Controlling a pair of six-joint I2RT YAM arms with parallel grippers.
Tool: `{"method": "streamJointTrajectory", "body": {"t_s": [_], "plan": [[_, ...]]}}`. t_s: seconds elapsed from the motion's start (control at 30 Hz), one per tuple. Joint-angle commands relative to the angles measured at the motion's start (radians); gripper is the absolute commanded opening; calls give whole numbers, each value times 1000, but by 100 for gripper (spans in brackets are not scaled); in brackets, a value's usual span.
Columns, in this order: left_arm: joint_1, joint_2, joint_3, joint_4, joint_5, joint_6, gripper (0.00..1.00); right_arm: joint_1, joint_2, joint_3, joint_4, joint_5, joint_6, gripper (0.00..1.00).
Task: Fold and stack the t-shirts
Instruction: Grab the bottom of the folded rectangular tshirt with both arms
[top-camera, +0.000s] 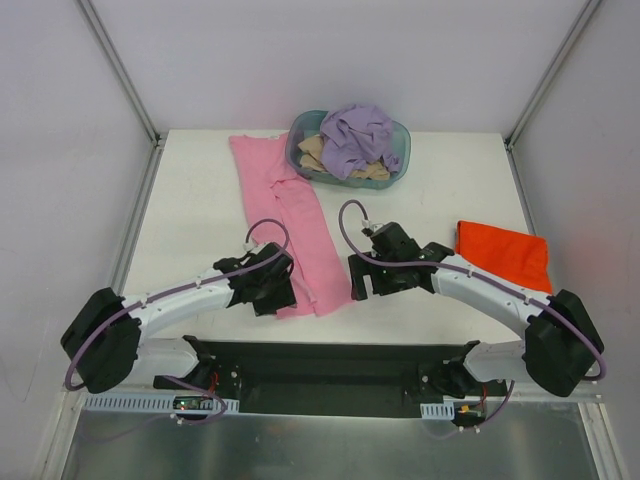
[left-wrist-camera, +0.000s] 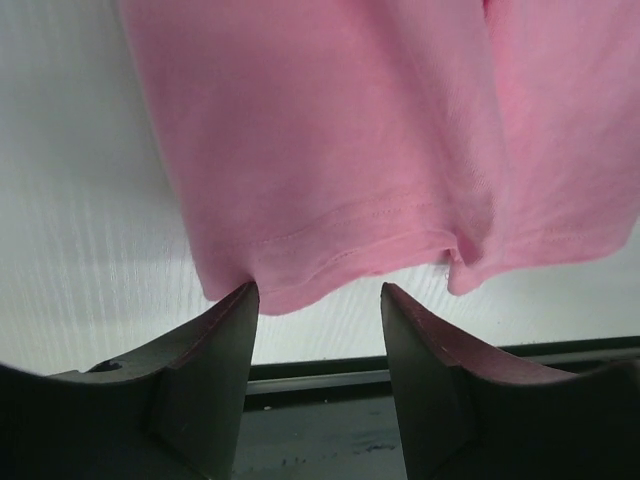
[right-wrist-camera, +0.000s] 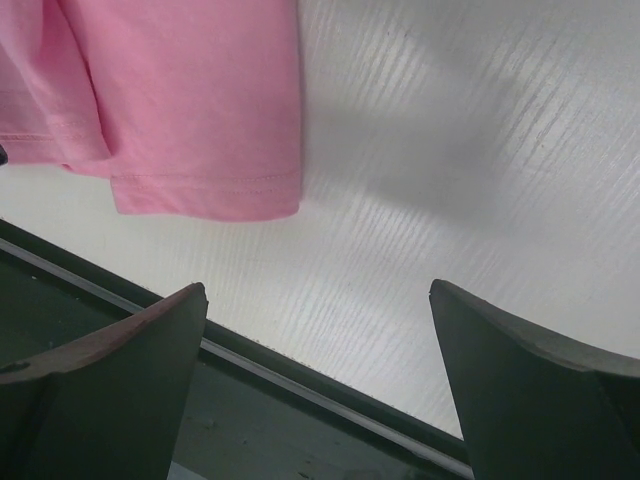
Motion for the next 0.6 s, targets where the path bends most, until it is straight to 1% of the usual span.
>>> {"method": "streamJointTrajectory", "body": {"t_s": [0.0,0.17,0.4,0.47,0.57], "plan": [[-3,46,65,-9,-63,-20,51,-1,-6,-7,-2,16,-31,97],[-3,84,75,-45,-73,-22,46,-3,21,-3,0,33,-48,97],[-4,104,65,-97,-76,-34,46,-3,55,10,24,16,-65,97],[-4,115,72,-103,-70,-23,39,-3,63,13,33,6,-65,97],[-6,143,81,-114,-63,-13,34,-3,84,14,55,-20,-56,97]]}}
